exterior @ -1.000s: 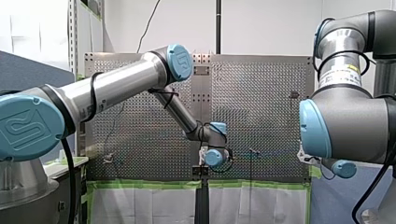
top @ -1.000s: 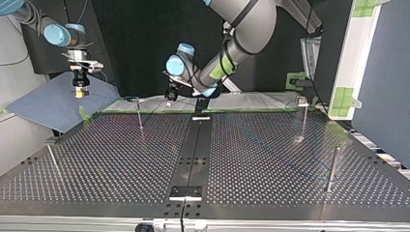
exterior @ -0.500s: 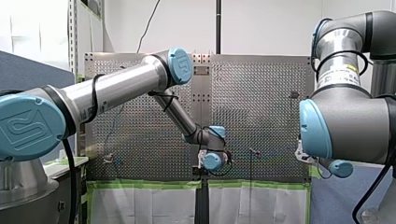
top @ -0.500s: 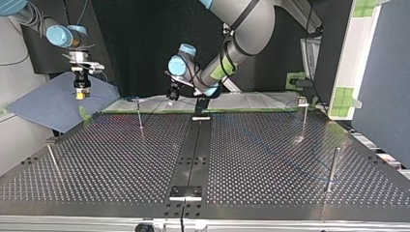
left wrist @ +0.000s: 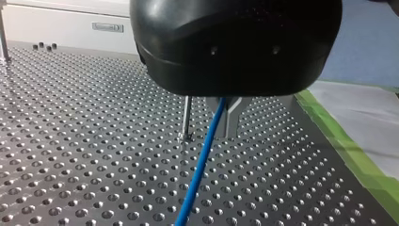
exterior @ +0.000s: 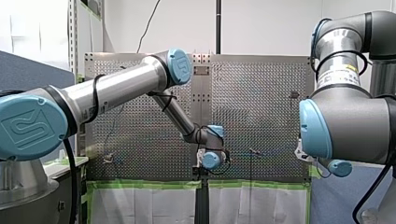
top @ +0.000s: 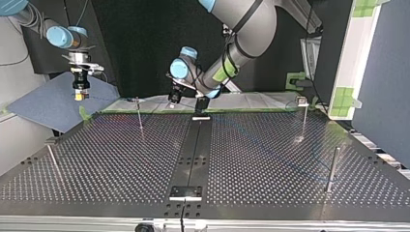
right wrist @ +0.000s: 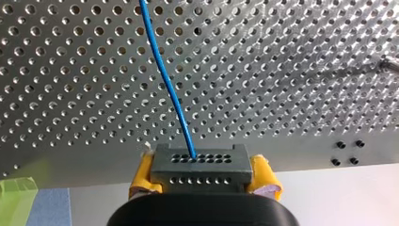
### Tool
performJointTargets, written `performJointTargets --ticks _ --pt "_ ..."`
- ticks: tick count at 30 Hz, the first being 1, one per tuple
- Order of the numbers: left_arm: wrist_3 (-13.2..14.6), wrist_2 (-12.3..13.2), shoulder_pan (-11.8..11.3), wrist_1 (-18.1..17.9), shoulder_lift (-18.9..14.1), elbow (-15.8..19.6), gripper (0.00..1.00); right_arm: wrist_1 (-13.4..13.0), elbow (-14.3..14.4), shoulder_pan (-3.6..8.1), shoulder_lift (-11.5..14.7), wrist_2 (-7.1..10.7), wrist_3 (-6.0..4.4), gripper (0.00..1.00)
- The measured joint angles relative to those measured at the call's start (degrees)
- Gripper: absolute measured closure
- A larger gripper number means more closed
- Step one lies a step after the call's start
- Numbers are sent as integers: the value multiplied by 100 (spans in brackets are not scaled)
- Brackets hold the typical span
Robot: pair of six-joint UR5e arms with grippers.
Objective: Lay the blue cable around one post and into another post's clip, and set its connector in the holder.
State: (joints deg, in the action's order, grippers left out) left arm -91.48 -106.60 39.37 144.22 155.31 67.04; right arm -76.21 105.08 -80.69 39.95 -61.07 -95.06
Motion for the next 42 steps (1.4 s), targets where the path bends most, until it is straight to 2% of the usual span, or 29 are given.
performJointTargets --ticks 11,20,24,30,42 --pt "-99 55 -45 -11 1 0 99 -36 -35 -33 -15 -17 -52 76" --pt "-174 57 -110 -8 8 3 99 -79 -41 -76 -31 -183 -90 76" --pt "-178 62 -104 -4 57 19 99 -39 -90 -99 -125 -236 -78 76" --pt "-182 75 -93 -12 178 22 99 124 -191 -108 -212 -271 -5 76" --pt "-213 123 -152 -7 198 -47 99 155 -270 -110 -227 -316 -40 74"
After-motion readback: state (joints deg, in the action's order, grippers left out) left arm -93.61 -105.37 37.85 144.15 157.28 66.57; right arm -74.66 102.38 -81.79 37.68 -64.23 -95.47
